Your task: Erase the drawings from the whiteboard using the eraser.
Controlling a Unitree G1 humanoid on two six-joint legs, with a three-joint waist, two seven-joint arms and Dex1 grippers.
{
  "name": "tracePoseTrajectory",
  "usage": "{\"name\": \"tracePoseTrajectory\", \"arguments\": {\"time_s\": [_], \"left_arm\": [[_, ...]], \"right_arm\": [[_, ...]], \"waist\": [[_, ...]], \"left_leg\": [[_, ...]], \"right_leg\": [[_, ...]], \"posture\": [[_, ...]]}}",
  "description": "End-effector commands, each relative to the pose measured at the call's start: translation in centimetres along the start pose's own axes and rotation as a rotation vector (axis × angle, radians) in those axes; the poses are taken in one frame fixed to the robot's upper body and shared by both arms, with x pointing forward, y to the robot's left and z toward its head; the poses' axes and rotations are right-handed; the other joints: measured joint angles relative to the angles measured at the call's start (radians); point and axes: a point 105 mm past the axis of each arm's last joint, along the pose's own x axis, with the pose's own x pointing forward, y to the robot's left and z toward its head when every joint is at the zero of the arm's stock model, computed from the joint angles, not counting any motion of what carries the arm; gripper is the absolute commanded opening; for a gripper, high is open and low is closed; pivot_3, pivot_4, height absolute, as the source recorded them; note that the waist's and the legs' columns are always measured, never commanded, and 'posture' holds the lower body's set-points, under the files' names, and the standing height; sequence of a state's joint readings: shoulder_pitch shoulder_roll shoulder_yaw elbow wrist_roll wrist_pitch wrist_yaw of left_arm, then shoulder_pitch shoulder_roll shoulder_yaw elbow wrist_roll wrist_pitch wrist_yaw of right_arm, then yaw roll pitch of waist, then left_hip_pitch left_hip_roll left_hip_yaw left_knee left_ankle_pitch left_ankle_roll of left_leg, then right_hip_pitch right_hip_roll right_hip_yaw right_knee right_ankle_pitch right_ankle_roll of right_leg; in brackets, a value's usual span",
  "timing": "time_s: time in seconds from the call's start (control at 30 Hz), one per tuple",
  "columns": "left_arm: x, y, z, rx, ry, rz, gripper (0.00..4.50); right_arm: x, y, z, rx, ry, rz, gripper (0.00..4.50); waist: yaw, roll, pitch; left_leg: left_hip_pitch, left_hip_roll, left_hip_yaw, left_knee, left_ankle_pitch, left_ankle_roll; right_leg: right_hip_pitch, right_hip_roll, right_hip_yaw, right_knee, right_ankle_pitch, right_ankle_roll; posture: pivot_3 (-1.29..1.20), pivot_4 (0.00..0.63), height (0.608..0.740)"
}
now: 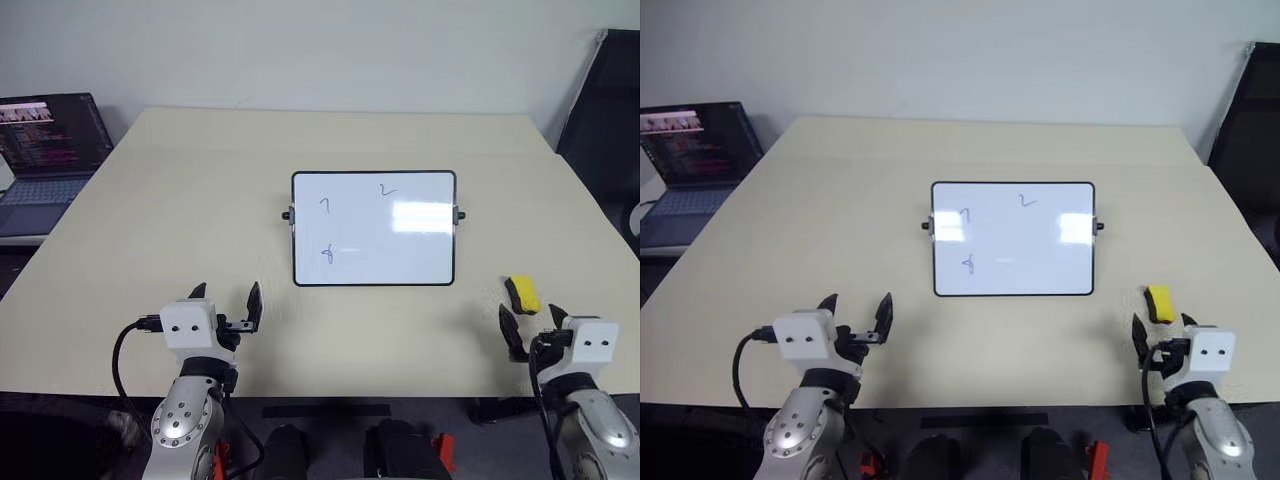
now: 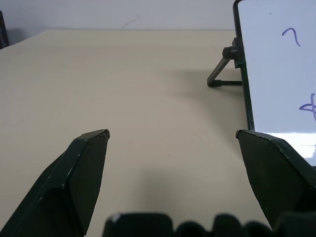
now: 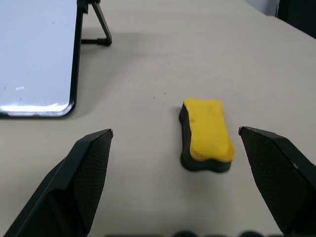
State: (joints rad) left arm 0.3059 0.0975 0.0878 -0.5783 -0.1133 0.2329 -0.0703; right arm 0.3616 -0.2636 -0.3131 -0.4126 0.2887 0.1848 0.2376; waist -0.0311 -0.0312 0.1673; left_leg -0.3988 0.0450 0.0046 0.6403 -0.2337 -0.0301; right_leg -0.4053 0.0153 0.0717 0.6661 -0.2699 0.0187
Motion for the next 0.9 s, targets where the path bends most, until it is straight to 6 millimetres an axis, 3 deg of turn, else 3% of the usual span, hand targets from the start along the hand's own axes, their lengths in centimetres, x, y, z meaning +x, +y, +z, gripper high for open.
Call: {"name": "tracePoseTrajectory", "arguments": {"time_s": [0.03,0.33,0.8,0.9], "left_arm": [[0.0,-0.3,1.4,-0.005,-0.058,-0.004,4.50],[0.5,-0.9,1.3,-0.020,-0.061,-0.017,4.50],[2.4,-0.8,1.0,-0.016,-0.083,-0.039,4.50],[3.2,-1.8,1.4,-0.024,-0.097,-0.087,4.50]], "right_arm": [[0.2,0.5,1.6,-0.013,-0.055,0.012,4.47],[0.3,-0.4,2.2,-0.029,-0.069,-0.012,4.47],[0.7,-0.1,2.0,-0.025,-0.080,-0.048,4.47],[1.0,-0.4,2.8,-0.031,-0.103,-0.052,4.47]], "waist": [[-0.001,0.000,0.000],[-0.001,0.000,0.000],[-0.001,0.000,0.000],[0.000,0.000,0.000]], "left_leg": [[0.000,0.000,0.000,0.000,0.000,0.000],[0.000,0.000,0.000,0.003,0.000,0.000],[0.000,0.000,0.000,0.003,0.000,0.000],[-0.001,0.000,0.000,0.003,0.000,0.000]], "right_leg": [[0.000,0.000,0.000,0.000,0.000,0.000],[0.000,0.000,0.000,0.000,0.000,0.000],[0.000,0.000,0.000,0.000,0.000,0.000],[0.000,0.000,0.000,0.000,0.000,0.001]], "posture": [[0.00,0.150,0.740],[0.00,0.150,0.740],[0.00,0.150,0.740],[0.00,0.150,0.740]]}}
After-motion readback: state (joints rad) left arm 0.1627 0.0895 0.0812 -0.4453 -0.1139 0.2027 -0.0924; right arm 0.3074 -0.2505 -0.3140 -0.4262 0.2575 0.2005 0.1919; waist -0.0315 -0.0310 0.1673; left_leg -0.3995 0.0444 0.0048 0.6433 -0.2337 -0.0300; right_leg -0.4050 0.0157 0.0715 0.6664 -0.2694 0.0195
